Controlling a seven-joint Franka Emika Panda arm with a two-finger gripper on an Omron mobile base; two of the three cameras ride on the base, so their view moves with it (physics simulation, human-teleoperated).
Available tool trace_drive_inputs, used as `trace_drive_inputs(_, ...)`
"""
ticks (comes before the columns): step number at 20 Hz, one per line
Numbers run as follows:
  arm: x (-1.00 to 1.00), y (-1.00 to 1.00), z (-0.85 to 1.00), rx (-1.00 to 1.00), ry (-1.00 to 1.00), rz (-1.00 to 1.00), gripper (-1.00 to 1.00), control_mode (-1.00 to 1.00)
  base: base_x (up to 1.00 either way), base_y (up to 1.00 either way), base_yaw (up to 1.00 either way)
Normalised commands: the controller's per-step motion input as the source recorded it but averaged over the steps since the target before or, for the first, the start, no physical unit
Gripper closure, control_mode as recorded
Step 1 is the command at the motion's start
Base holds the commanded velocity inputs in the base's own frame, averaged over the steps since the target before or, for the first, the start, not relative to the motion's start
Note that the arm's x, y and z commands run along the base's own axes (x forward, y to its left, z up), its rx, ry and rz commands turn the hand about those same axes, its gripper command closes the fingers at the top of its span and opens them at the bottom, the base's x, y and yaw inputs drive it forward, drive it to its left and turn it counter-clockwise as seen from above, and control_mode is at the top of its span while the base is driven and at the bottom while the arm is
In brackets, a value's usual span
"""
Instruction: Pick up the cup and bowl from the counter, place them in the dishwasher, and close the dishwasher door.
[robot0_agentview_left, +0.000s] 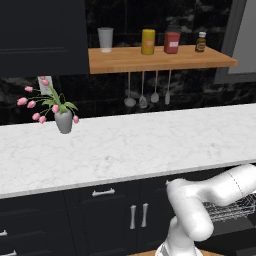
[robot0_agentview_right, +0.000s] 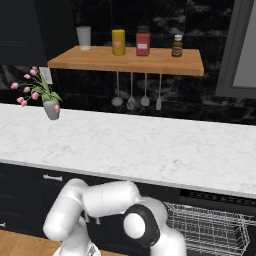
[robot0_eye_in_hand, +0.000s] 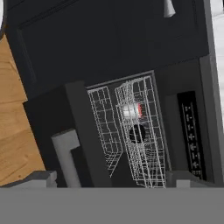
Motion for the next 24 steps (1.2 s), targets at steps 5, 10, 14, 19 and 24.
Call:
trace_drive_inputs(5,0.17,-0.03,-0.48,0.09,-0.11,0.00,-1.00,-1.00,0.00,0.00,0.00)
trace_drive_inputs(10,0.45,-0.06,-0.37,0.10,-0.06,0.00,-1.00,-1.00,0.00,0.00,0.00)
trace_drive_inputs(14,0.52,-0.12,-0.30,0.11,-0.03,0.00,-1.00,-1.00,0.00,0.00,0.00)
trace_drive_inputs(19,0.53,-0.19,-0.32,0.12,-0.02,0.00,-1.00,-1.00,0.00,0.00,0.00)
trace_drive_inputs(24,0.66,-0.12,-0.27,0.13,-0.02,0.00,-1.00,-1.00,0.00,0.00,0.00)
